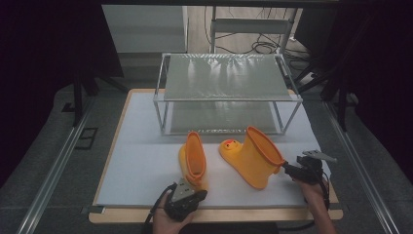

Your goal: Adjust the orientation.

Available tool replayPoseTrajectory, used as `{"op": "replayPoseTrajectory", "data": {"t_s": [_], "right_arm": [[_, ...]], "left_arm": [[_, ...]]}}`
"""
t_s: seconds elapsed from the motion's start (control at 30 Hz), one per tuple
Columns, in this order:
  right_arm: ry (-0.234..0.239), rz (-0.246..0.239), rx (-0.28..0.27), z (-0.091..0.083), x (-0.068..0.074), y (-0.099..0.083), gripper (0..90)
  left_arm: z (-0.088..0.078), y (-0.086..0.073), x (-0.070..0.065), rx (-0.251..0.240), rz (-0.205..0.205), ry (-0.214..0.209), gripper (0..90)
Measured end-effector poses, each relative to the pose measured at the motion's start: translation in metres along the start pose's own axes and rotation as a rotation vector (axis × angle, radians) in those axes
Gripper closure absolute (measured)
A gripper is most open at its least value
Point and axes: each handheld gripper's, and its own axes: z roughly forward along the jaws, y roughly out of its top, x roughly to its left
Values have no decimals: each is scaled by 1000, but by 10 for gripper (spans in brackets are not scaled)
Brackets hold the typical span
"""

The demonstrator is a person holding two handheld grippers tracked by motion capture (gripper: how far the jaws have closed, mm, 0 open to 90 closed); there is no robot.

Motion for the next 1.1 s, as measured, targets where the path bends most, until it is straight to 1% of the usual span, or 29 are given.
{"op": "replayPoseTrajectory", "data": {"t_s": [0.03,0.1,0.13,0.2,0.33,0.4,0.47,0.53,0.57,0.6,0.63,0.67,0.7,0.73,0.77,0.8,0.87,0.9,0.93,0.97,1.0,1.03,1.07,1.1], "right_arm": [[0,3,-1,0,0,0,298],[-2,5,0,0,-1,0,298],[-2,9,-1,0,-1,0,298],[-2,7,1,0,-1,0,298],[2,5,7,1,-1,0,299],[6,3,9,1,0,0,299],[10,2,12,2,0,0,302],[13,2,13,2,0,-1,305],[16,3,14,2,0,0,308],[16,3,14,2,0,0,308],[18,9,9,1,0,0,312],[18,9,9,1,0,0,312],[22,14,8,1,-1,0,314],[24,16,7,1,-1,1,315],[28,17,8,1,-1,1,314],[32,20,8,1,-1,1,314],[37,20,8,1,-1,1,315],[43,16,8,1,-1,2,318],[62,22,10,1,0,3,323],[62,22,10,1,0,3,323],[73,16,14,1,0,3,337],[73,16,14,1,0,3,337],[93,5,15,0,-1,4,363],[102,1,17,0,-1,4,373]], "left_arm": [[-9,-5,8,-2,-18,12,900],[-20,-9,17,-6,-39,29,900],[-20,-9,17,-6,-39,29,900],[-26,-12,25,-10,-54,42,899],[-38,-17,40,-20,-103,62,898],[-42,-19,47,-26,-125,56,883],[-45,-21,49,-25,-122,44,858],[-49,-23,51,-22,-123,28,801],[-58,-24,56,-25,-134,20,725],[-58,-24,56,-25,-134,20,669],[-63,-25,60,-27,-145,22,627],[-68,-25,64,-41,-147,43,627],[-74,-26,68,-54,-156,55,599],[-82,-24,79,-60,-185,58,581],[-83,-23,84,-57,-198,68,567],[-83,-23,84,-57,-198,68,559],[-84,-20,96,-54,-220,87,554],[-83,-18,102,-60,-231,94,552],[-81,-16,107,-59,-238,95,541],[-79,-13,112,-47,-241,93,541],[-76,-10,117,-44,-242,95,532],[-73,-8,121,-34,-240,91,532],[-71,-5,124,-23,-243,90,531],[-68,-3,128,-19,-246,90,531]]}}
